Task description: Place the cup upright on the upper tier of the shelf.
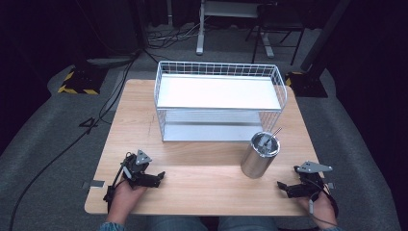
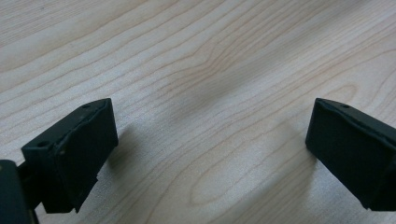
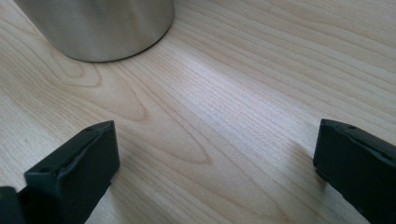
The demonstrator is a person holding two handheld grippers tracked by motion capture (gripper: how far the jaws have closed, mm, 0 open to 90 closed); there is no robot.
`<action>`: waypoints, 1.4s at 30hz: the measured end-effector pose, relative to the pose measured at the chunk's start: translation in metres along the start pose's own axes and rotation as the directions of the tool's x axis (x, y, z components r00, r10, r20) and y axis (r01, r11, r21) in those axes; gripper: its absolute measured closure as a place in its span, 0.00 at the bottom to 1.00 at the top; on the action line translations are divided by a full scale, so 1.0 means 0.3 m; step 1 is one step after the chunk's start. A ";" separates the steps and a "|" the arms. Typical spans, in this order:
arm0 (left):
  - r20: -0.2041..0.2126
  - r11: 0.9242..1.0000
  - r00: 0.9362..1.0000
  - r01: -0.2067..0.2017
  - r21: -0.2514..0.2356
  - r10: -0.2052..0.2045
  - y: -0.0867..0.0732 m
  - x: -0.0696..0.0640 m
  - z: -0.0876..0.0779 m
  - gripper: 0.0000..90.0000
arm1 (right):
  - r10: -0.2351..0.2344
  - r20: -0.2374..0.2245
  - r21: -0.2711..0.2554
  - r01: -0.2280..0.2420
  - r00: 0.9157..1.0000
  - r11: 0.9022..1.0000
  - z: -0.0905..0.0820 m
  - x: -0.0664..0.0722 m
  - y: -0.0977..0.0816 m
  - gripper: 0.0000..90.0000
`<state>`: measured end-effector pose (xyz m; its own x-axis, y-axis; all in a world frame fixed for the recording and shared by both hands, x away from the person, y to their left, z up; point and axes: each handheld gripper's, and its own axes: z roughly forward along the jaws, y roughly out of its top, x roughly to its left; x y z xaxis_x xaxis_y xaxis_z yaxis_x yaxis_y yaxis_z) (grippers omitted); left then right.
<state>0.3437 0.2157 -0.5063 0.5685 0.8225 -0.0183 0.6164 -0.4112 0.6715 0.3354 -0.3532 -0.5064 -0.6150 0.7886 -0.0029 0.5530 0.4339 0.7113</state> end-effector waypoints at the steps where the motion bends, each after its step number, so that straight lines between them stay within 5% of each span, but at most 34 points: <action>1: 0.001 1.000 1.000 0.004 0.000 -0.004 0.000 -0.001 0.000 0.03 | -0.001 -0.001 0.000 0.001 1.000 1.000 -0.001 0.000 -0.001 0.01; 13: 0.002 1.000 1.000 0.007 -0.002 -0.007 0.001 0.000 0.002 0.03 | -0.002 0.000 0.029 0.002 1.000 1.000 -0.016 0.011 0.027 0.03; 26: -0.002 1.000 1.000 0.001 -0.001 -0.001 0.004 0.002 0.004 0.03 | -0.067 -0.042 -0.039 0.065 0.997 0.997 -0.124 0.068 0.175 0.03; 42: -0.002 1.000 1.000 0.001 -0.001 -0.001 0.004 0.002 0.004 0.03 | -0.075 -0.103 -0.159 0.058 0.992 0.986 -0.174 0.119 0.290 0.02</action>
<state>0.3454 0.2153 -0.5064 0.5666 0.8238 -0.0179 0.6166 -0.4095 0.6724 0.3322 -0.3101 -0.4079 -0.7091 0.7049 0.0163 0.4203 0.4040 0.8125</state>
